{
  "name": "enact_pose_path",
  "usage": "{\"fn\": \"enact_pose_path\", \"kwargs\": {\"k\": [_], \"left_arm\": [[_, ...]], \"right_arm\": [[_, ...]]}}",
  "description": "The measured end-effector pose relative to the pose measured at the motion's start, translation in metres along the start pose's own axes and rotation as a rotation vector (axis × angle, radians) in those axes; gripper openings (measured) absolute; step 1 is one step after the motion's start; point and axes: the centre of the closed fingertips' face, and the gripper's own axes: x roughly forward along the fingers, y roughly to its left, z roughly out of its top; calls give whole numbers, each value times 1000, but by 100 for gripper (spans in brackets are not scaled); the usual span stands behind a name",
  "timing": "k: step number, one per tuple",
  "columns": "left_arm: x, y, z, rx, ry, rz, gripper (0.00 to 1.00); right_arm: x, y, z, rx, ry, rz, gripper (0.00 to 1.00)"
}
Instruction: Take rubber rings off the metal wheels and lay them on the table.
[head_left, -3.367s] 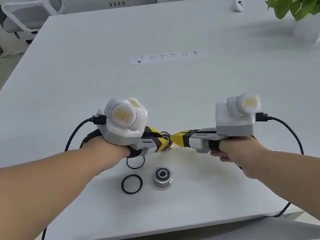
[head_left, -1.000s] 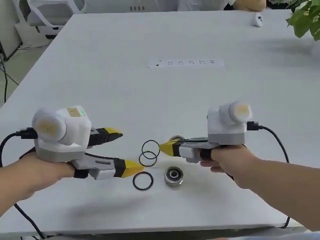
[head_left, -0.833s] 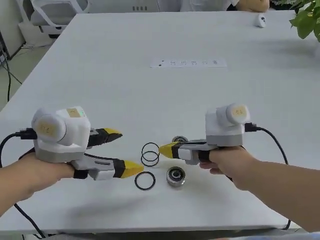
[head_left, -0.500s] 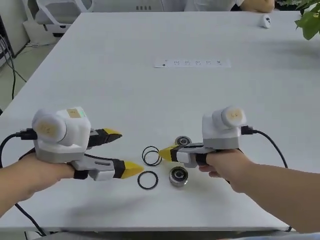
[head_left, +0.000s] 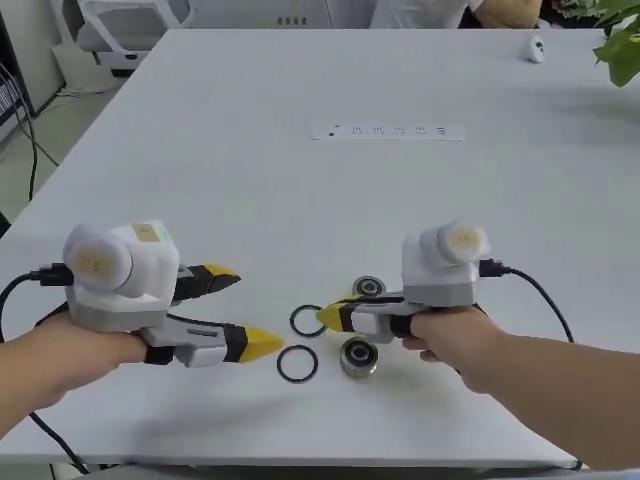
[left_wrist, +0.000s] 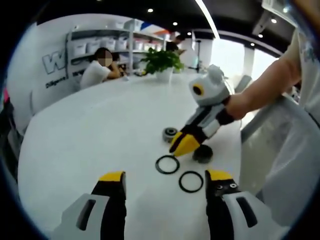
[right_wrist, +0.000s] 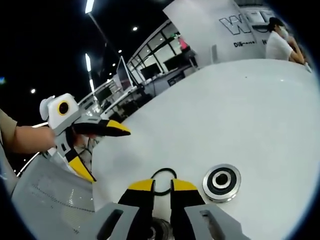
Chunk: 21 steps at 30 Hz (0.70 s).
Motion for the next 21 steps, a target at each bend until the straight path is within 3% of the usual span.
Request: {"fn": "enact_pose_path", "kwargs": {"k": [9,21], "left_arm": [[-7,-2,4,-13,-13,9,65],[-25,-7,13,-45,-41,24,68]], "right_arm": [[-14,13,11,-93,-27,-1,27],[-55,23,22,-205,-68,-13,37]]}}
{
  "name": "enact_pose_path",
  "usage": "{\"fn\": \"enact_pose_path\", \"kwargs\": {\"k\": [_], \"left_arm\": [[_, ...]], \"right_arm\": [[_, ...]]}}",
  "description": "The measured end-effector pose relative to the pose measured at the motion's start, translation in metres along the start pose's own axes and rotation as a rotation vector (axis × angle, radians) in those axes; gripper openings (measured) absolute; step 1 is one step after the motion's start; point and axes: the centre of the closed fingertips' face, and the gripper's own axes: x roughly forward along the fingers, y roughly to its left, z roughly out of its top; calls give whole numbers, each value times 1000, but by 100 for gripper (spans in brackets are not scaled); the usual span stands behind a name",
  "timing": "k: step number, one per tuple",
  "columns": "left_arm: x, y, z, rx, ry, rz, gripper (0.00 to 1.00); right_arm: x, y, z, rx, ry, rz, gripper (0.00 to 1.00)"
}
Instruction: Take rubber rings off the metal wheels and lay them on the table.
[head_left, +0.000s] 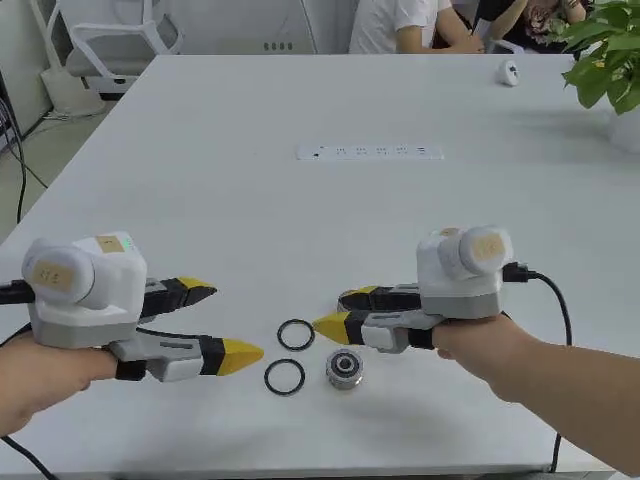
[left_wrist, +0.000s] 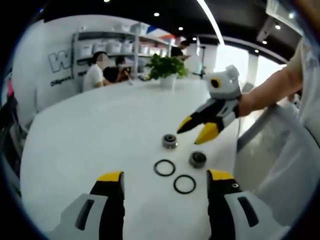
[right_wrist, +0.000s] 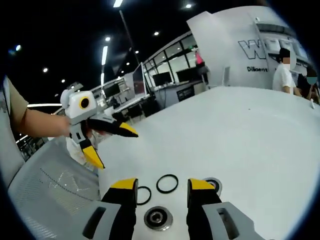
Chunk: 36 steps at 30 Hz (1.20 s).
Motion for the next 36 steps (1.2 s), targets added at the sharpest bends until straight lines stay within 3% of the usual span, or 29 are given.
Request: {"fn": "enact_pose_path", "kwargs": {"k": [7,15,24,29,36], "left_arm": [[-8,-4,2,2,-12,13,70],[-17,-6,3,7,-25,28,71],[-23,-9,1,-22,-55,52,73],[-27,-12,-4,-19,-49,53,74],[-34,-14,2,-14,-64,60,75]], "right_arm": [[-21,4,1,-63,1,-7,44],[-48,10,-13,-166,44,-15,50],[-72,3,-20,-167,31,-64,58],[-86,0,-25,-189,35,-84,63],[-103,-7,-31,-189,32,-118,70]]}}
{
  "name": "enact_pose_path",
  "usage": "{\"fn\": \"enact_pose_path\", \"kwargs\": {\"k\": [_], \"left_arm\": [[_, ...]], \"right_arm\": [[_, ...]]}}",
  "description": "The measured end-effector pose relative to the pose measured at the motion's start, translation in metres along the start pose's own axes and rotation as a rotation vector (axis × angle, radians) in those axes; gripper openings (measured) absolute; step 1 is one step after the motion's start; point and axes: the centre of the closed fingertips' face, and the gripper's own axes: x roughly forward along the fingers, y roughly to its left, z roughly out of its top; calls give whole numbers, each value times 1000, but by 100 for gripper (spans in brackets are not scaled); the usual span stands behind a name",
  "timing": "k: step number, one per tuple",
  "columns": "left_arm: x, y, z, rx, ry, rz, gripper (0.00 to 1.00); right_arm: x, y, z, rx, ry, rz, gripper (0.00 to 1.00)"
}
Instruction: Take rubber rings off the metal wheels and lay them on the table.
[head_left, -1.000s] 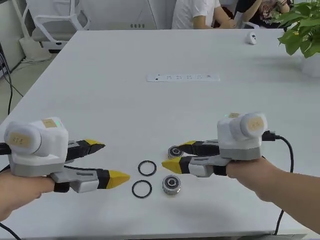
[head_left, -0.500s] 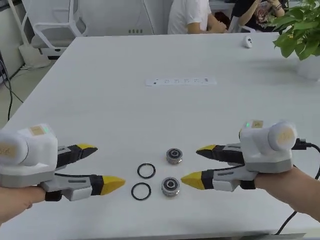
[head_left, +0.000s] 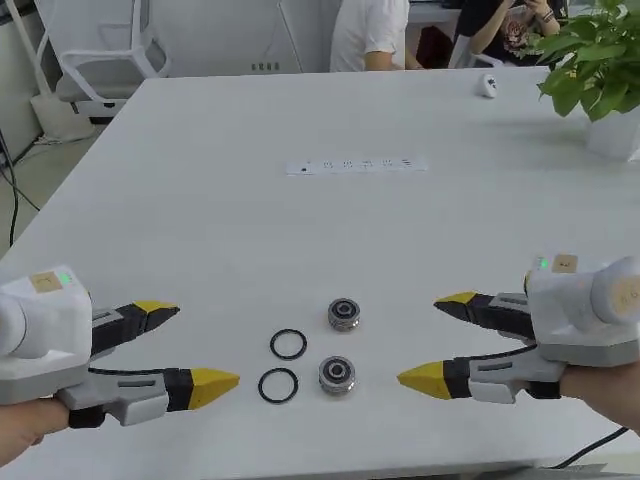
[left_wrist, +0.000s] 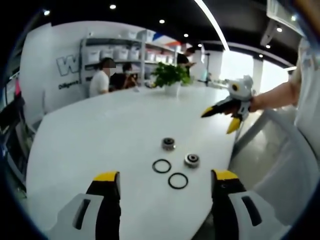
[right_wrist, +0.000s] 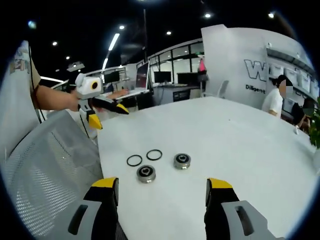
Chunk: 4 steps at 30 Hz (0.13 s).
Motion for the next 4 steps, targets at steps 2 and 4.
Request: {"fn": "enact_pose_path", "kwargs": {"k": [2,4], "left_arm": [[-1,0,1,0,-4,3,75],[-2,0,1,2,-5,5,75]], "right_arm": [[-4,-1,-1,9,-5,-8,72],[-7,-1,-2,20,-9,-15,74]]}}
